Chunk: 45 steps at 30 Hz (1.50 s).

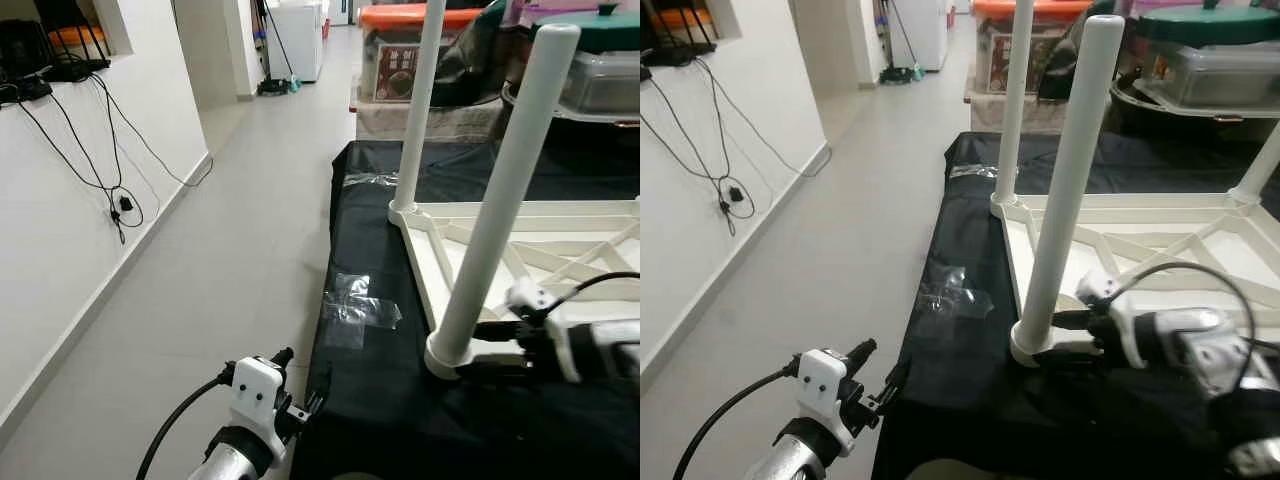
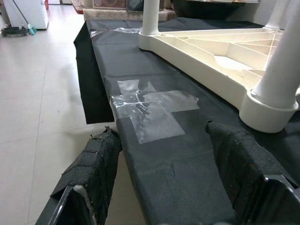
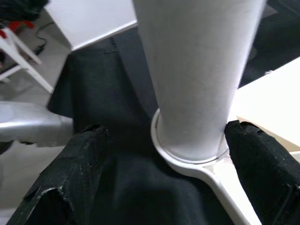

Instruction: Building children table

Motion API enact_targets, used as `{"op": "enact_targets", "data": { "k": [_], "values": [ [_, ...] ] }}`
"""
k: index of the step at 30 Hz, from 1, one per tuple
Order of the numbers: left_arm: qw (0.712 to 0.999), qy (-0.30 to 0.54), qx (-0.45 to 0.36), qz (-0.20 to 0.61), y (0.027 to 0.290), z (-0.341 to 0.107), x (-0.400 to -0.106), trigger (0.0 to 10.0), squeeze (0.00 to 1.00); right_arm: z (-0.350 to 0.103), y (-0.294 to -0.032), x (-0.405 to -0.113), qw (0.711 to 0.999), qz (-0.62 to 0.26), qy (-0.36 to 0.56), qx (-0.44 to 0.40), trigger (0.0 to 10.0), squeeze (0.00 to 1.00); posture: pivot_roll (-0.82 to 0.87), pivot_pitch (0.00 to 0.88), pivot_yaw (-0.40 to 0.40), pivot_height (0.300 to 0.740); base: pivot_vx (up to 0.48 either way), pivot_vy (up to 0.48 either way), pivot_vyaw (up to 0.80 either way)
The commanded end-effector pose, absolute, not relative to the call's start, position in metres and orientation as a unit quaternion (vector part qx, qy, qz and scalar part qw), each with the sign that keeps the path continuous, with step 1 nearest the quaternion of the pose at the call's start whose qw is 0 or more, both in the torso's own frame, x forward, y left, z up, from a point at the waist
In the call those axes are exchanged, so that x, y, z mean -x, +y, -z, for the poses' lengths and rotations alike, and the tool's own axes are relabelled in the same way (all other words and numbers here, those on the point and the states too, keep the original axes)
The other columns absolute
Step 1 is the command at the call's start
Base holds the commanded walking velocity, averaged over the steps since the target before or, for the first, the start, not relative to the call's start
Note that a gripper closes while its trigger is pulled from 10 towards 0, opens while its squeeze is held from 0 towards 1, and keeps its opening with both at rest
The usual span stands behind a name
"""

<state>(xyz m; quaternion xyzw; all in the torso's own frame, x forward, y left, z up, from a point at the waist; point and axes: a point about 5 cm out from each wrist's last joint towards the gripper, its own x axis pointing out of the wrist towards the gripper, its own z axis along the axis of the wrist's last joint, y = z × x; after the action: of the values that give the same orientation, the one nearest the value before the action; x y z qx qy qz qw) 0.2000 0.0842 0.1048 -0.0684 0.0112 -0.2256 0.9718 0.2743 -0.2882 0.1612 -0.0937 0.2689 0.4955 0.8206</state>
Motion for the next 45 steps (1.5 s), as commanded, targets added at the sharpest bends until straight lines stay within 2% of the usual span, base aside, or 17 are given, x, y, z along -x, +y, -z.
{"op": "enact_targets", "data": {
  "k": [1, 2, 4, 5, 6, 7, 9, 14, 16, 18, 19, 20, 22, 33, 36, 38, 45],
  "values": [
    [0.972, 0.023, 0.065, 0.225, 0.086, -0.1, -0.199, 10.0, 0.0, -0.156, -0.282, -0.273, 0.822, -0.509, 0.249, 0.059, 10.0, 0.0, -0.02, 0.0, 0.009, 0.74, 0.0, 0.0, 0.0],
    [0.972, 0.023, 0.065, 0.225, 0.086, -0.1, -0.199, 10.0, 0.0, -0.156, -0.282, -0.273, 0.822, -0.509, 0.249, 0.059, 10.0, 0.0, -0.02, 0.0, 0.009, 0.74, 0.0, 0.0, 0.0],
    [0.972, 0.023, 0.064, 0.225, 0.086, -0.1, -0.199, 10.0, 0.0, -0.152, -0.281, -0.282, 0.852, -0.471, 0.223, 0.052, 10.0, 0.0, -0.02, 0.0, 0.009, 0.74, 0.0, 0.0, 0.0],
    [0.972, 0.023, 0.064, 0.225, 0.086, -0.1, -0.199, 10.0, 0.0, -0.152, -0.281, -0.282, 0.852, -0.471, 0.223, 0.052, 10.0, 0.0, -0.02, 0.0, 0.009, 0.74, 0.0, 0.0, 0.0],
    [0.972, 0.023, 0.064, 0.225, 0.086, -0.1, -0.2, 10.0, 0.0, -0.149, -0.28, -0.289, 0.872, -0.442, 0.207, 0.045, 10.0, 0.0, -0.02, 0.0, 0.009, 0.74, 0.0, 0.0, 0.0],
    [0.972, 0.023, 0.064, 0.225, 0.086, -0.1, -0.2, 10.0, 0.0, -0.149, -0.28, -0.289, 0.872, -0.442, 0.207, 0.045, 10.0, 0.0, -0.02, 0.0, 0.009, 0.74, 0.0, 0.0, 0.0],
    [0.972, 0.023, 0.063, 0.226, 0.086, -0.1, -0.2, 10.0, 0.0, -0.145, -0.275, -0.296, 0.898, -0.402, 0.179, 0.033, 10.0, 0.0, -0.02, 0.0, 0.009, 0.74, 0.0, 0.0, 0.0],
    [0.972, 0.024, 0.061, 0.225, 0.086, -0.099, -0.2, 10.0, 0.0, -0.137, -0.271, -0.295, 0.917, -0.365, 0.158, 0.024, 10.0, 0.0, -0.02, 0.0, 0.014, 0.74, 0.0, 0.0, 0.0],
    [0.972, 0.025, 0.06, 0.225, 0.085, -0.099, -0.2, 10.0, 0.0, -0.134, -0.271, -0.294, 0.922, -0.355, 0.155, 0.022, 10.0, 0.0, -0.02, 0.0, 0.014, 0.74, 0.0, 0.0, 0.0],
    [0.972, 0.025, 0.06, 0.227, 0.085, -0.099, -0.2, 10.0, 0.0, -0.13, -0.269, -0.274, 0.879, -0.436, 0.193, -0.006, 10.0, 0.0, -0.02, 0.0, 0.014, 0.74, 0.0, 0.0, 0.0],
    [0.972, 0.025, 0.06, 0.227, 0.085, -0.099, -0.2, 10.0, 0.0, -0.13, -0.269, -0.274, 0.879, -0.436, 0.193, -0.006, 10.0, 0.0, -0.02, 0.0, 0.014, 0.74, 0.0, 0.0, 0.0],
    [0.972, 0.026, 0.059, 0.228, 0.085, -0.099, -0.2, 10.0, 0.0, -0.129, -0.269, -0.265, 0.857, -0.47, 0.211, -0.012, 10.0, 0.0, -0.02, 0.0, 0.014, 0.74, 0.0, 0.0, 0.0],
    [0.971, 0.024, 0.06, 0.229, 0.085, -0.099, -0.199, 10.0, 0.0, -0.128, -0.271, -0.261, 0.847, -0.484, 0.221, -0.015, 10.0, 0.0, -0.02, 0.0, 0.014, 0.74, 0.0, 0.0, 0.0],
    [0.971, 0.024, 0.061, 0.228, 0.086, -0.099, -0.199, 10.0, 0.0, -0.128, -0.272, -0.26, 0.846, -0.485, 0.224, -0.014, 10.0, 0.0, -0.02, 0.0, 0.014, 0.74, 0.0, 0.0, 0.0],
    [0.971, 0.023, 0.061, 0.228, 0.086, -0.099, -0.199, 10.0, 0.0, -0.128, -0.275, -0.263, 0.853, -0.473, 0.218, -0.015, 10.0, 0.0, -0.02, 0.0, 0.012, 0.74, 0.0, 0.0, 0.0],
    [0.971, 0.023, 0.061, 0.228, 0.086, -0.099, -0.199, 10.0, 0.0, -0.147, -0.284, -0.283, 0.899, -0.417, 0.131, -0.011, 10.0, 0.0, -0.02, 0.0, 0.011, 0.74, -0.368, 0.0, 0.0],
    [0.971, 0.023, 0.061, 0.229, 0.086, -0.099, -0.199, 10.0, 0.0, -0.158, -0.284, -0.294, 0.926, -0.373, 0.062, -0.005, 10.0, 0.0, -0.02, 0.0, 0.013, 0.74, -0.421, 0.0, 0.0]
  ]
}}
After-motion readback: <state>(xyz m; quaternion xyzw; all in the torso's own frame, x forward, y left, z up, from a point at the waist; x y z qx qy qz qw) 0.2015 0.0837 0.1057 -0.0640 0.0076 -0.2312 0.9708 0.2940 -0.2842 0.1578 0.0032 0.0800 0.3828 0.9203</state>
